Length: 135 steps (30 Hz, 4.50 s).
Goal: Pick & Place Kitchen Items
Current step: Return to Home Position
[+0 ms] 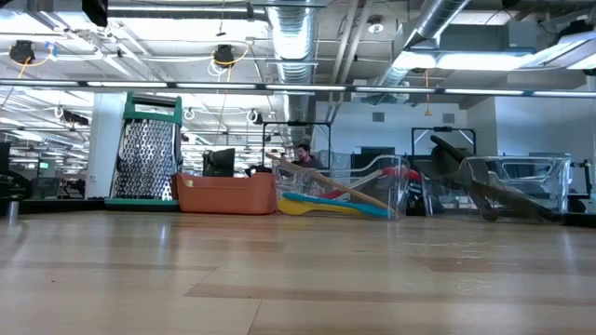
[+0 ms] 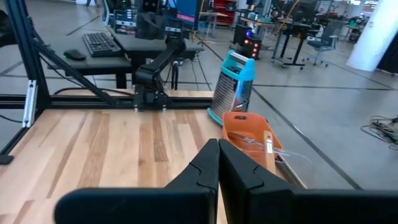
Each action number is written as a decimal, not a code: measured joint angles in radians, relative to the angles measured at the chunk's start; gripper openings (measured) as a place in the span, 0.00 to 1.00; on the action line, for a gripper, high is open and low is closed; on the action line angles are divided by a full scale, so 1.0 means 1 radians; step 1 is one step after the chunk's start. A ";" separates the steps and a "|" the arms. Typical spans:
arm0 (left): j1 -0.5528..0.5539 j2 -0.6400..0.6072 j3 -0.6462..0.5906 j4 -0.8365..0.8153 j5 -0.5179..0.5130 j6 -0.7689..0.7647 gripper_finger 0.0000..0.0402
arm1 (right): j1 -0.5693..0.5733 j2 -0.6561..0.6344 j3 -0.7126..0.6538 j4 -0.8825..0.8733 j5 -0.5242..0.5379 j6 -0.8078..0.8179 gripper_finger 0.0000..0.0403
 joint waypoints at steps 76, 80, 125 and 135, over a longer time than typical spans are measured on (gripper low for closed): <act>0.356 -0.235 0.015 -0.217 0.352 -0.029 0.00 | 0.021 -0.549 -0.224 0.058 -0.308 -0.031 0.00; 0.356 -0.235 0.003 -0.215 0.547 -0.028 0.00 | 0.021 -0.548 -0.269 0.104 -0.420 -0.021 0.00; 0.355 -0.234 -0.418 -0.020 0.757 -0.029 0.00 | 0.153 -0.550 -0.671 0.223 -0.480 -0.024 0.00; 0.354 -0.226 -0.427 0.005 0.772 -0.028 0.00 | 0.177 -0.550 -0.671 0.149 -0.479 -0.004 0.00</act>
